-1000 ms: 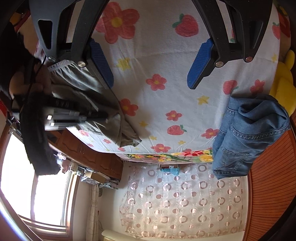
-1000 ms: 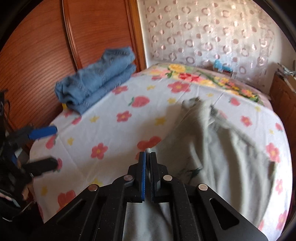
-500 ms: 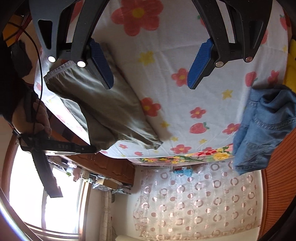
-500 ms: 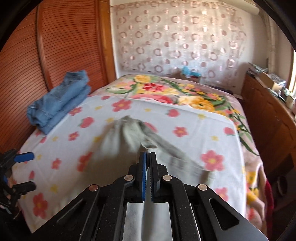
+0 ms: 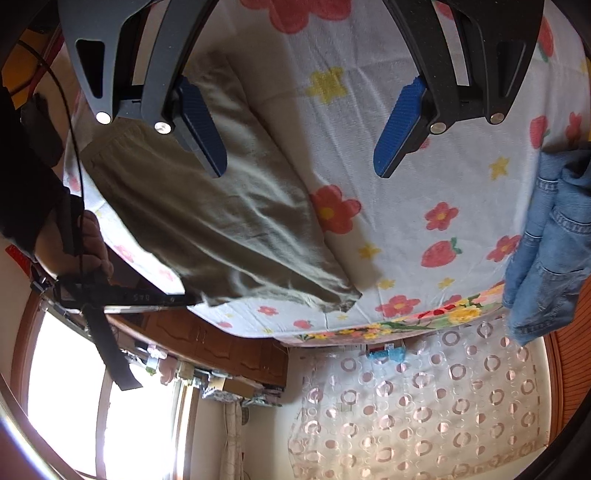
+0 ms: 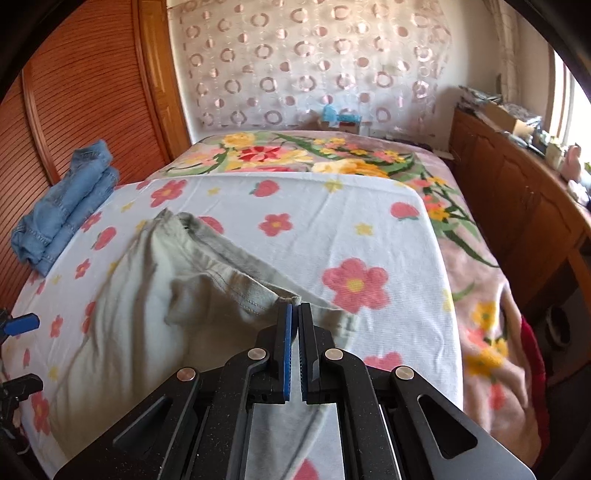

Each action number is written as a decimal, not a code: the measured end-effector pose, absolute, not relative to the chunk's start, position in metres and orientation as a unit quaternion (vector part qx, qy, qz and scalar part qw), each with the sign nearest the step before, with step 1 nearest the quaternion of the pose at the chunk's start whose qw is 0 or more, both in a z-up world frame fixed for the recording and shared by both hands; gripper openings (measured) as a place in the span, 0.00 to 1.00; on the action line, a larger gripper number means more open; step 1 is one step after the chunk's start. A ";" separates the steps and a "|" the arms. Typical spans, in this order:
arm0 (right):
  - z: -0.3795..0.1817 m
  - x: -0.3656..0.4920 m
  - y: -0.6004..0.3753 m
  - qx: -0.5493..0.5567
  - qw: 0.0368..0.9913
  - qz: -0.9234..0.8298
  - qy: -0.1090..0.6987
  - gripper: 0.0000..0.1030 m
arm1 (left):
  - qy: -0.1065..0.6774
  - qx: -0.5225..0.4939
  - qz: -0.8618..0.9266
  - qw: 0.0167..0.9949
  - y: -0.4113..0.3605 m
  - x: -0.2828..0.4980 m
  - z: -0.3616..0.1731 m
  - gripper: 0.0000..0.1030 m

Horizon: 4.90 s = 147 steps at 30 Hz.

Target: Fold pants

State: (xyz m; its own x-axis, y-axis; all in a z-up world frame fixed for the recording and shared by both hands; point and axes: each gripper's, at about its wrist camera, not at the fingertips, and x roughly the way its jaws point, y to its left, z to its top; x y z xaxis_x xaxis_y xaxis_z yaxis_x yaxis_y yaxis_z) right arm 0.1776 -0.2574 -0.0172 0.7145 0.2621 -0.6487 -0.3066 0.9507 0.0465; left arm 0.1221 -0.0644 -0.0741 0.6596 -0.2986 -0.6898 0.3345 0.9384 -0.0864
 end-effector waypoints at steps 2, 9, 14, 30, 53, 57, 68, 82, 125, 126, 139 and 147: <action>-0.012 0.182 -0.270 -0.027 0.928 0.150 0.340 0.03 | 0.379 0.024 -0.171 0.909 -0.064 0.125 -0.078 0.80; -0.013 0.177 -0.262 -0.046 0.937 0.115 0.326 0.02 | 0.387 0.027 -0.164 0.907 -0.065 0.126 -0.087 0.80; -0.023 0.187 -0.253 -0.053 0.931 0.092 0.349 0.02 | 0.391 0.028 -0.162 0.906 -0.066 0.127 -0.091 0.80; -0.013 0.195 -0.261 -0.041 0.927 0.089 0.363 0.06 | 0.417 0.046 -0.165 0.893 -0.074 0.135 -0.098 0.80; -0.038 0.068 -0.244 -0.055 0.911 0.181 0.366 0.46 | 0.417 0.057 -0.163 0.892 -0.076 0.131 -0.099 0.81; -0.036 0.064 -0.242 -0.061 0.915 0.177 0.358 0.46 | 0.418 0.061 -0.164 0.891 -0.077 0.130 -0.099 0.84; -0.039 0.063 -0.229 -0.062 0.918 0.166 0.355 0.48 | 0.410 0.052 -0.174 0.894 -0.078 0.124 -0.092 0.82; -0.027 -0.013 -0.262 -0.010 0.926 0.176 0.335 0.36 | 0.401 0.019 -0.244 0.883 -0.082 0.080 -0.078 0.49; -0.050 -0.020 -0.249 0.018 0.917 0.174 0.358 0.24 | 0.410 0.006 -0.252 0.877 -0.089 0.061 -0.095 0.31; -0.051 -0.020 -0.248 0.017 0.917 0.174 0.358 0.24 | 0.409 0.008 -0.250 0.878 -0.090 0.061 -0.095 0.28; -0.050 -0.020 -0.251 0.019 0.915 0.183 0.360 0.17 | 0.408 0.004 -0.252 0.878 -0.089 0.066 -0.095 0.19; -0.051 -0.020 -0.253 0.030 0.914 0.189 0.358 0.12 | 0.406 0.003 -0.251 0.879 -0.088 0.068 -0.096 0.20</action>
